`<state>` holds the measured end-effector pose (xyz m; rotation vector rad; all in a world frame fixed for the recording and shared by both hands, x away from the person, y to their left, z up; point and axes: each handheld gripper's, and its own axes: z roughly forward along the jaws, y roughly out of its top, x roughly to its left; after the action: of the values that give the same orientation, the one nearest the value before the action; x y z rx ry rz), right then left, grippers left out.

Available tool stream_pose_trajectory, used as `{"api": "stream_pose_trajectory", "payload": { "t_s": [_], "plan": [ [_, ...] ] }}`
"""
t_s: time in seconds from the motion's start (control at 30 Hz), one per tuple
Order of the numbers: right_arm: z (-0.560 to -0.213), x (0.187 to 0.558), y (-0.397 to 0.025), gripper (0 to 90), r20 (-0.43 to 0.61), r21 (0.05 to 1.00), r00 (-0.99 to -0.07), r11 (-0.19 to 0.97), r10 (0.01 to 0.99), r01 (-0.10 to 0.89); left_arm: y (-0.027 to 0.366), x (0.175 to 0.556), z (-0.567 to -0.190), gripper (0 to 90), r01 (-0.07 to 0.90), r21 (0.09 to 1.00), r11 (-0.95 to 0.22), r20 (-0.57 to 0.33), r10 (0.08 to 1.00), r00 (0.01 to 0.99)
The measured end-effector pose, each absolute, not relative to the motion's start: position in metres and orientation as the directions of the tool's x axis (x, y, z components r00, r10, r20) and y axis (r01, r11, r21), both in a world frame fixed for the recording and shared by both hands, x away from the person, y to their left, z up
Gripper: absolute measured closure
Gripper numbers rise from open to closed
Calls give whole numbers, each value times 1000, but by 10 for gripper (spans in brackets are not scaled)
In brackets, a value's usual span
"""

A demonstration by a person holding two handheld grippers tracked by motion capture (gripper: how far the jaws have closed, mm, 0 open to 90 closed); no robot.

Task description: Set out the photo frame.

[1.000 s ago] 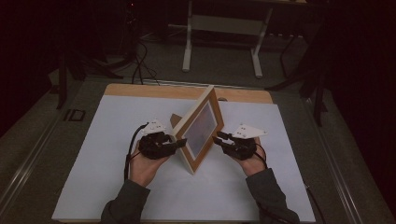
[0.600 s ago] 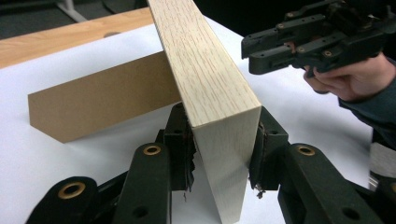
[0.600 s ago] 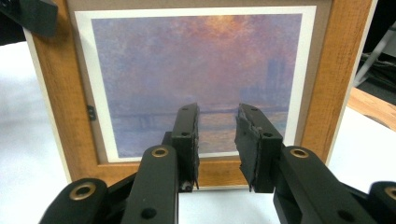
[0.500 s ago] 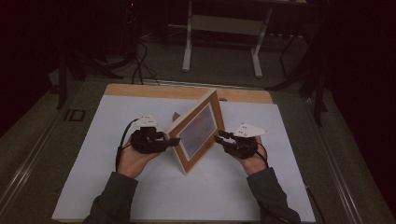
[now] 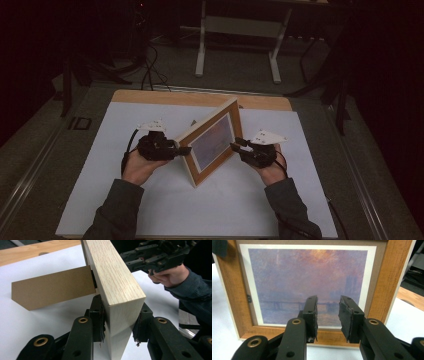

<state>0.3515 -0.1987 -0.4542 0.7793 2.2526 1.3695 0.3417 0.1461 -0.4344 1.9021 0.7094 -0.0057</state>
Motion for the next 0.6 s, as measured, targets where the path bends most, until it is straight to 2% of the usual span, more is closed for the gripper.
{"api": "stream_pose_trajectory", "payload": {
  "t_s": [0.6],
  "plan": [
    [-447, 364, -210, 654, -52, 889, -727, 364, 685, 279, 149, 354, -436, 685, 480, 830, -283, -355, 397, 847]
  ]
}}
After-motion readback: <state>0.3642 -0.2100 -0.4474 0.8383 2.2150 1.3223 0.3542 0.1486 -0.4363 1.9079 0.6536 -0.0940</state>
